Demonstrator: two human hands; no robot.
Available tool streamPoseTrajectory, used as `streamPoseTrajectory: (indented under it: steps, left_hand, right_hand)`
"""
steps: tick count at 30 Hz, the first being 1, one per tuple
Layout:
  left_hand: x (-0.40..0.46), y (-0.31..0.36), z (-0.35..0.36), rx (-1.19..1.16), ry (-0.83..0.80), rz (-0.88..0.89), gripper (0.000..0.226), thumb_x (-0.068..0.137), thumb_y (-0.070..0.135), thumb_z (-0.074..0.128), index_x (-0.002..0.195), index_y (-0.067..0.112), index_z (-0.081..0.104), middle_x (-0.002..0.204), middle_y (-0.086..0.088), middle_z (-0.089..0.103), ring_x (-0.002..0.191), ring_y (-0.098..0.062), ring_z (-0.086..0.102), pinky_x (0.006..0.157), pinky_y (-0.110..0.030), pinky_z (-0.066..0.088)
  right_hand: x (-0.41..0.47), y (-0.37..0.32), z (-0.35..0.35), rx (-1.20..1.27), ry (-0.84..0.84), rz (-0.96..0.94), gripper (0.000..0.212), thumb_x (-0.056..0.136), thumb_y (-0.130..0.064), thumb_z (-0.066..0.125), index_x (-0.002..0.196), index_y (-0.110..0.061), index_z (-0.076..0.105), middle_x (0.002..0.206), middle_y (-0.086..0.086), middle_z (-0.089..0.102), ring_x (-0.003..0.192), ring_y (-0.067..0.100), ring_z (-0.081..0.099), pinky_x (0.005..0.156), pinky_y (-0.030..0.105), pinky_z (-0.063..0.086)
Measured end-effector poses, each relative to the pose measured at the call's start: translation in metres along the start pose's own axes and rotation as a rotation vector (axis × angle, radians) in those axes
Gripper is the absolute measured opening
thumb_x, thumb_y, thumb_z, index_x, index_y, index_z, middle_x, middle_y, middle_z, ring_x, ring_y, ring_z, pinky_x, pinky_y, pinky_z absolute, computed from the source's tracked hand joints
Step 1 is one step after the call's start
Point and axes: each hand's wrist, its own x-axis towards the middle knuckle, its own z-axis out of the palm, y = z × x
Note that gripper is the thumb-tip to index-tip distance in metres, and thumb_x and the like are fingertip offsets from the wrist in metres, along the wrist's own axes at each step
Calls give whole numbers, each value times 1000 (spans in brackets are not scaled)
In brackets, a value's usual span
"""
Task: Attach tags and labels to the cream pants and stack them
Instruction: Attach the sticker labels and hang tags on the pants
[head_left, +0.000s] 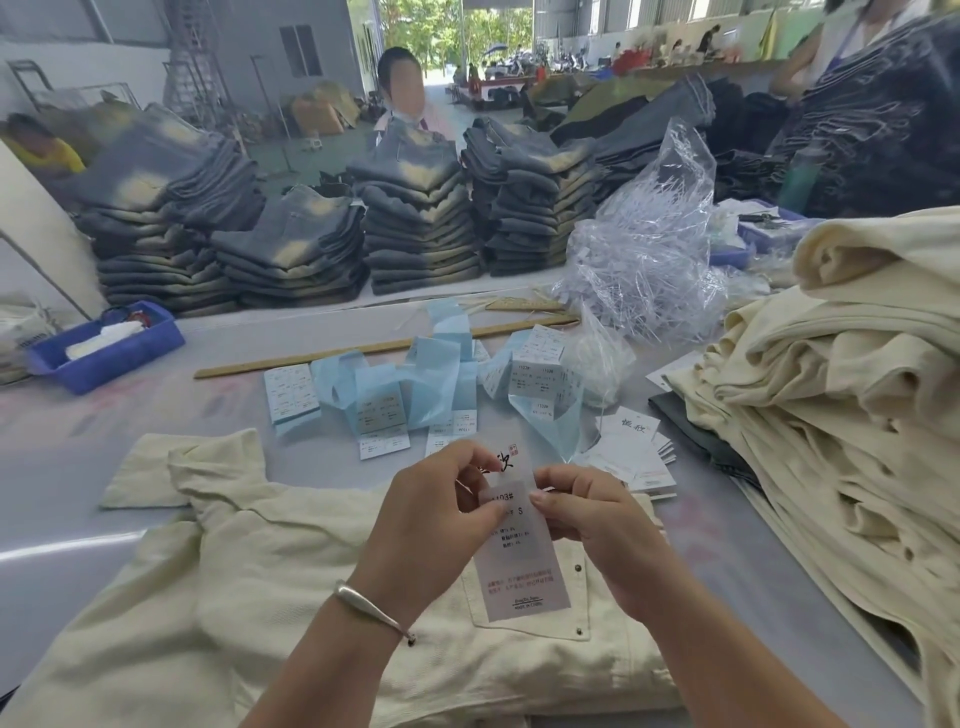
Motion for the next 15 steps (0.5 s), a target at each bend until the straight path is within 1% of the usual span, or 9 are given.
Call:
streamPoseTrajectory:
  steps: [3,5,6,8,10,11,12,14,15]
  left_hand:
    - [-2,2,1,34,21,11,26,73,22,82,90,30,64,71,9,63,58,-4,61,61,-19,51]
    - [-3,2,2,69,37,9,29,72,32,82,93,32,62,75,10,63,57,-3,62,60,-20,51]
    - [-4,2,3,108,57,10,33,71,38,81,96,34,60,79,12,63,58,-3,61,60,-21,50]
    - [-6,0,7,248,128,25,46,69,52,77,106,34,55,98,18,58,63,-3,57,62,-21,46]
    - [-7,-5,9,309,161,-36,64,64,68,70,115,35,50,108,19,50,77,-3,53,68,-23,43]
    - [-8,-6,10,247,135,-113,68,61,73,69,114,35,50,108,19,51,81,-4,55,70,-23,44]
    - [-8,-8,10,109,89,-197,68,58,72,70,111,32,54,105,18,57,79,-6,58,68,-21,46]
    - [-10,-13,15,-302,8,-329,54,58,59,76,96,21,67,90,11,68,65,-9,57,57,-16,45]
    - [-12,-15,18,-485,-8,-368,47,59,50,78,87,14,71,83,4,69,64,-13,54,54,-16,41]
  right_hand:
    - [-2,1,2,-11,28,-23,16,94,-6,55,92,-5,71,81,8,73,74,15,68,66,19,49]
    - [-3,2,3,-33,51,-44,12,92,-7,61,86,-7,72,72,3,71,68,11,67,62,17,48]
    - [-3,3,3,-29,61,-47,12,91,-6,62,84,-7,72,70,2,71,67,10,67,61,16,48]
    - [-4,2,2,27,85,-37,15,89,-5,63,81,-8,75,74,6,73,69,15,68,60,20,51]
    - [-6,0,0,126,114,-3,16,88,-6,63,81,-8,77,80,11,74,71,20,70,61,23,53]
    - [-6,-1,-1,159,124,11,16,87,-7,63,80,-10,77,82,12,74,71,21,70,60,23,54]
    - [-6,0,-1,177,133,21,16,87,-9,64,79,-11,77,81,12,74,70,20,70,59,23,54]
    - [-6,1,-1,183,152,31,17,88,-13,64,76,-12,76,80,11,74,69,19,70,58,22,53]
    - [-6,1,0,174,161,34,16,87,-17,66,76,-10,75,81,12,74,70,19,69,59,23,53]
